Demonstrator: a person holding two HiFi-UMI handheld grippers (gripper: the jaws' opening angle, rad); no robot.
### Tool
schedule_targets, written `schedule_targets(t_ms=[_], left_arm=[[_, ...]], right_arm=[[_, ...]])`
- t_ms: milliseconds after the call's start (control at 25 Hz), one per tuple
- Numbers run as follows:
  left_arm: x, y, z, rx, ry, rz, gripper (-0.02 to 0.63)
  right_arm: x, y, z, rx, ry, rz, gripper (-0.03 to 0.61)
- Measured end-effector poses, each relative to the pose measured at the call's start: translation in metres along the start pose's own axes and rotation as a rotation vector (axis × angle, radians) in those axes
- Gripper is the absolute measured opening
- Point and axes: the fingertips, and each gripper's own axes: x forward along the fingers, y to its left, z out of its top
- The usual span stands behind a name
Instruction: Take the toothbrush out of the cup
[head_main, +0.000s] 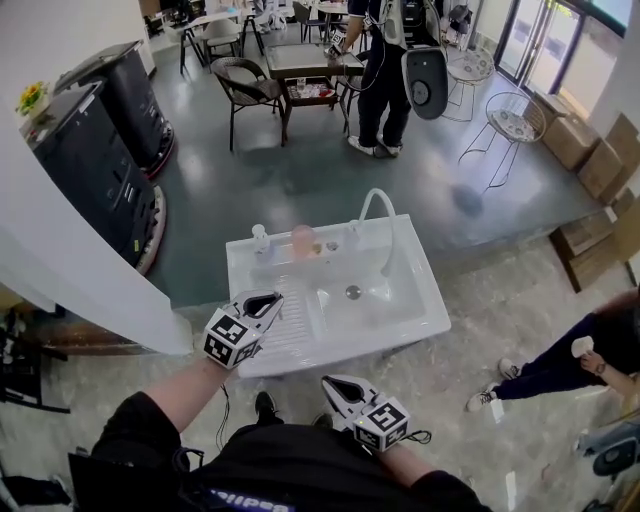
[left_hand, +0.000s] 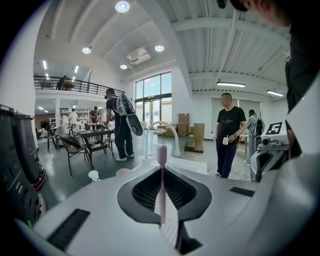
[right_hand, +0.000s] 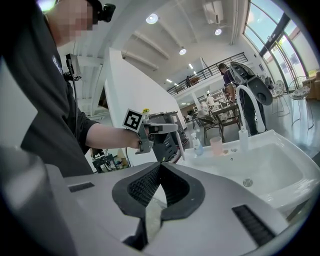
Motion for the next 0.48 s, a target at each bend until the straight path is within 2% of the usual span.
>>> schedule_targets(t_ms=[480], left_arm=[[-0.042, -0.045, -0.008, 0.013, -0.029, -0.009, 0.025]], right_arm=[[0.008, 0.010, 0.001, -0.001, -0.001, 0.033, 0.011]])
